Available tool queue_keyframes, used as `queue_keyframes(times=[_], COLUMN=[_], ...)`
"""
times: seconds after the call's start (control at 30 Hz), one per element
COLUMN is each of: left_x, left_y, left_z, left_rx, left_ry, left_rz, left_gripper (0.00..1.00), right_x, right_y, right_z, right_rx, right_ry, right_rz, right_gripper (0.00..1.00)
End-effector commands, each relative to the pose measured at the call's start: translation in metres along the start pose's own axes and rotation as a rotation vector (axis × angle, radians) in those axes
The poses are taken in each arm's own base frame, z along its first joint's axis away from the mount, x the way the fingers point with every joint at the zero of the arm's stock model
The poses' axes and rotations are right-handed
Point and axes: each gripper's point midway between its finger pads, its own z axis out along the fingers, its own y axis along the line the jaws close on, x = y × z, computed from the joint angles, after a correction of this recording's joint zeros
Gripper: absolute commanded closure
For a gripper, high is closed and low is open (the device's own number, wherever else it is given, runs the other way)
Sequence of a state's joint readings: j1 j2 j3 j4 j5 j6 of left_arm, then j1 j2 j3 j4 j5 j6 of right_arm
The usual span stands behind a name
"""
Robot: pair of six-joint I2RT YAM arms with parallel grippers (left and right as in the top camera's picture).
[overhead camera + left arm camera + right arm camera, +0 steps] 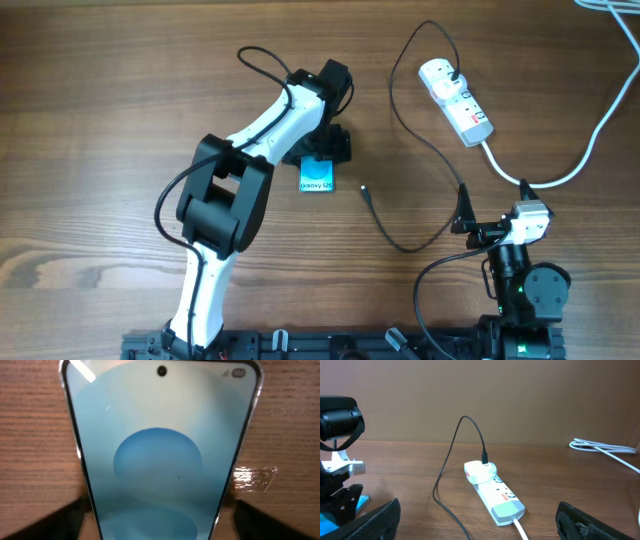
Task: Plug charger to phone and switch on socket
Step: 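Close the left gripper on the phone's long edges, then lift the phone with the left gripper and raise it upright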
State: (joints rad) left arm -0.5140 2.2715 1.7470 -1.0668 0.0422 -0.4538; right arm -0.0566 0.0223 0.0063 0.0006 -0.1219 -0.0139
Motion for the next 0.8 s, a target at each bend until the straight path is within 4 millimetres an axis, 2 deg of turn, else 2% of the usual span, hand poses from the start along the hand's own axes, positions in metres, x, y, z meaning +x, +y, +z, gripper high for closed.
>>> queue_keyframes(times=[0.0, 0.13, 0.23, 0.33, 0.43, 0.67, 0.77], left_x=[0.005, 0.002, 0.004, 0.006, 0.010, 0.011, 0.012], left_y=[0.002, 0.000, -0.004, 0.010, 0.013, 0.011, 0.012], left_z=[0.007, 0.007, 0.015, 0.026, 0.029, 0.029, 0.029], left_rx=[-0.001, 0.005, 0.004, -0.085, -0.097, -0.084, -0.087], left_ry=[0.012, 0.002, -0.014, -0.044, -0.034, -0.027, -0.024], left_rz=[0.001, 0.002, 0.010, -0.029, -0.028, -0.028, -0.027], left_gripper=[0.00, 0.00, 0.00, 0.04, 0.05, 0.28, 0.32], right_x=[-0.002, -0.002, -0.002, -0.002, -0.002, -0.002, -0.002], right_y=[-0.002, -0.002, -0.002, -0.002, -0.002, -0.002, -0.002], right_z=[0.000, 0.000, 0.000, 0.000, 0.000, 0.000, 0.000], right_rx=[0.010, 0.010, 0.010, 0.010, 0.010, 0.010, 0.010], right_ry=[-0.009, -0.009, -0.009, -0.009, -0.009, -0.009, -0.009], right_rz=[-0.013, -0.013, -0.013, -0.013, -0.013, -0.013, -0.013], right_gripper=[0.00, 0.00, 0.00, 0.00, 0.00, 0.00, 0.00])
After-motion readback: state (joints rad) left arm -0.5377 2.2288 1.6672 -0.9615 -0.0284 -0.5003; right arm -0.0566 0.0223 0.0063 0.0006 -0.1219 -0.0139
